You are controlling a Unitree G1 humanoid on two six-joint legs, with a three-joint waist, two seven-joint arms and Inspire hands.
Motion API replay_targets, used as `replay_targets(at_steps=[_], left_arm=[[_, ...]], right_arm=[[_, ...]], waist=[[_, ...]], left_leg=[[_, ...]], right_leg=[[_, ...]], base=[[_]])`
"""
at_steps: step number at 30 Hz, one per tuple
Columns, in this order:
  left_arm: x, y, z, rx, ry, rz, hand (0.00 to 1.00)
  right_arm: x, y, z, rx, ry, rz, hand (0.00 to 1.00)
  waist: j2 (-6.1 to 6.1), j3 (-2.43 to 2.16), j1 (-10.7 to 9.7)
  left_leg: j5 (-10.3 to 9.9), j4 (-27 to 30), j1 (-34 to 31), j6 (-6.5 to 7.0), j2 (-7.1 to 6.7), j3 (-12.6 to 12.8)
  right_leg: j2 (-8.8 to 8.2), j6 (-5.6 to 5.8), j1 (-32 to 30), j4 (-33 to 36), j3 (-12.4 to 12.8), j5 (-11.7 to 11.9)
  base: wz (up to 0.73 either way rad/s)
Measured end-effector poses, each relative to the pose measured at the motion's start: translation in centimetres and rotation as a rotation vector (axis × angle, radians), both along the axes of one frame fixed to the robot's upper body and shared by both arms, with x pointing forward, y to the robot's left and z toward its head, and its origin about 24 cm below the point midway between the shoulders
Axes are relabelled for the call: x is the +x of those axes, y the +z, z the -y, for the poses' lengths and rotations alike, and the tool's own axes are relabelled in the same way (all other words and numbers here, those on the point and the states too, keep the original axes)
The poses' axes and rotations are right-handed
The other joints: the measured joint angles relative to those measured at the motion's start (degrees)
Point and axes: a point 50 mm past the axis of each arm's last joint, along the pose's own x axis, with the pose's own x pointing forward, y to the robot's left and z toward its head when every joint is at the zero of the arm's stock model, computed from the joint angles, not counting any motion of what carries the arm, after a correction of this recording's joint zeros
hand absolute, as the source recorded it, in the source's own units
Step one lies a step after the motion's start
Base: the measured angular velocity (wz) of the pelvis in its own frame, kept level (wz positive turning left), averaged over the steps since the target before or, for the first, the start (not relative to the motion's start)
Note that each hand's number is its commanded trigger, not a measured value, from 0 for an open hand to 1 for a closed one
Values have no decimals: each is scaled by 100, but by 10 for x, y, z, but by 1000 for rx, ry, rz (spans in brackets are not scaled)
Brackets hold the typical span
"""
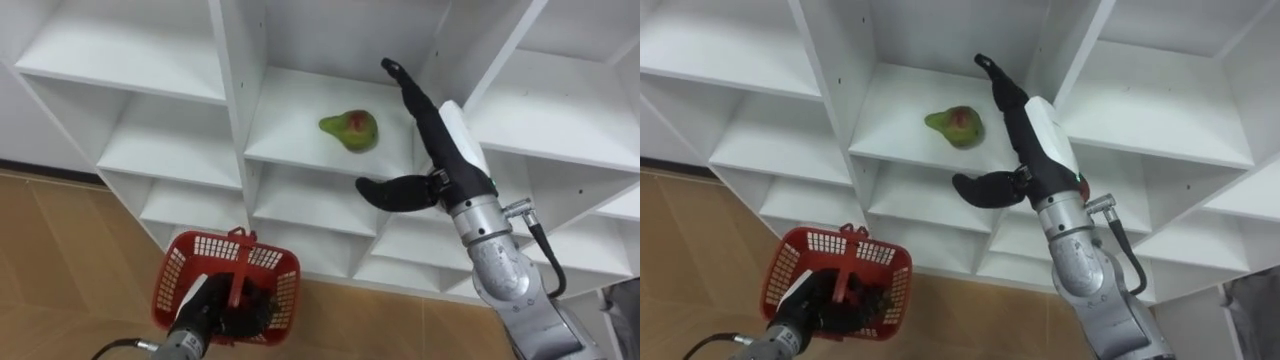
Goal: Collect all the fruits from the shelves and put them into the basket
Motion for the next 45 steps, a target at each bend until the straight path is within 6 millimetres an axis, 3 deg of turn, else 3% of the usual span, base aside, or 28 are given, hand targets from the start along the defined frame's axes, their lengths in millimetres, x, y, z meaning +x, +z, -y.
replay_targets(at_steps=[19, 27, 32, 45], left_arm=[[-1, -1, 0, 4, 1, -20, 100], [0, 0, 1, 4, 0, -15, 100], [0, 0, 1, 5, -6, -16, 100], [0, -1, 3, 2, -15, -19, 100]], right_arm=[[6, -15, 7, -16, -45, -50, 0], [6, -21, 5, -14, -77, -46, 0], [6, -22, 7, 17, -104, -50, 0], [7, -21, 7, 65, -109, -57, 0]], waist=[[57, -12, 25], [113, -39, 88], [109, -39, 176], [130, -18, 157]], left_leg=[[3, 159, -144, -1, -7, -182], [13, 139, -138, -5, -9, -197], [78, 54, -99, -6, -19, -196], [141, -31, -96, -16, -34, -224]], right_leg=[[2, -10, 27, 9, -164, 10], [3, -13, 27, 7, -168, 16], [-6, -22, 30, 10, -171, 24], [-17, -26, 18, 4, -199, 27]], base=[[5], [0], [0], [1]])
